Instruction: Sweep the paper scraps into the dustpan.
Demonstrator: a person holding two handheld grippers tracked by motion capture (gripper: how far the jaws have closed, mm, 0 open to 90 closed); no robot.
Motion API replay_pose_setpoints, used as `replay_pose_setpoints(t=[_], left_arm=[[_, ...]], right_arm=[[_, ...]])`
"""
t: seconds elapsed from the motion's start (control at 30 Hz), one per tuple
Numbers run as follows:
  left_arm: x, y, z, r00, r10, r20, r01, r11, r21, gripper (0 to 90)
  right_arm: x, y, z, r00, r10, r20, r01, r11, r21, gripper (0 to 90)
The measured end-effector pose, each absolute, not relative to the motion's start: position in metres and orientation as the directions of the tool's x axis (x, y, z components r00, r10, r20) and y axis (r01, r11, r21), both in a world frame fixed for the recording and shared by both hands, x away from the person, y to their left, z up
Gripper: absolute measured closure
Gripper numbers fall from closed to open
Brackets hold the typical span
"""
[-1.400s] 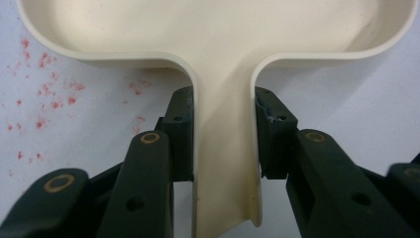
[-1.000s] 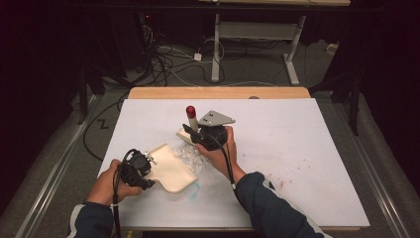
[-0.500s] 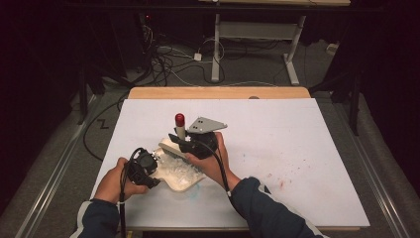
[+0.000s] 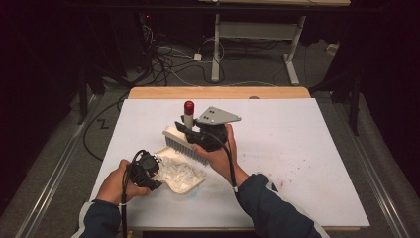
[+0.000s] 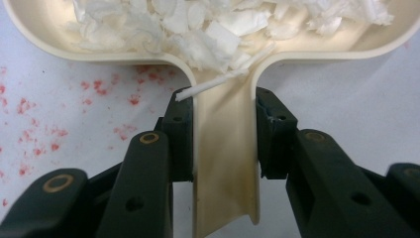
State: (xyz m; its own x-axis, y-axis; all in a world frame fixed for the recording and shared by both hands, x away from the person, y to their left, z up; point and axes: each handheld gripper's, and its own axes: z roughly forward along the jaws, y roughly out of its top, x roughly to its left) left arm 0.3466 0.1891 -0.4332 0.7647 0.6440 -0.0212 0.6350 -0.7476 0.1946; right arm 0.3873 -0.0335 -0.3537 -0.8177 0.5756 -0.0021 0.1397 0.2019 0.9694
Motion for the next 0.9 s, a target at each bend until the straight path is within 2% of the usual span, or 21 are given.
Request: replay_pose_setpoints(t=[0.23, 0.33, 0.47, 0.57, 0.9], left_arm=[[0.344, 0.19, -0.433, 0.775, 0.632, -0.014, 0.625, -0.762, 0.169, 62.8], [0.341, 0.19, -0.433, 0.783, 0.622, -0.02, 0.617, -0.772, 0.15, 62.9], [0.338, 0.189, -0.434, 0.788, 0.616, -0.018, 0.612, -0.779, 0.136, 62.8], [0.336, 0.187, -0.434, 0.792, 0.611, -0.013, 0.607, -0.784, 0.128, 62.8], [0.333, 0.182, -0.436, 0.798, 0.603, -0.007, 0.6, -0.793, 0.107, 62.8]], right_arm=[[0.385, -0.064, -0.349, -0.772, 0.635, -0.029, 0.137, 0.212, 0.968, 71.0], [0.385, -0.078, -0.353, -0.744, 0.665, -0.068, 0.135, 0.25, 0.959, 71.0], [0.387, -0.092, -0.365, -0.721, 0.689, -0.07, 0.161, 0.266, 0.95, 71.0], [0.381, -0.098, -0.374, -0.719, 0.688, -0.102, 0.154, 0.3, 0.941, 71.0], [0.356, -0.097, -0.389, -0.769, 0.632, -0.095, 0.175, 0.351, 0.92, 70.9]])
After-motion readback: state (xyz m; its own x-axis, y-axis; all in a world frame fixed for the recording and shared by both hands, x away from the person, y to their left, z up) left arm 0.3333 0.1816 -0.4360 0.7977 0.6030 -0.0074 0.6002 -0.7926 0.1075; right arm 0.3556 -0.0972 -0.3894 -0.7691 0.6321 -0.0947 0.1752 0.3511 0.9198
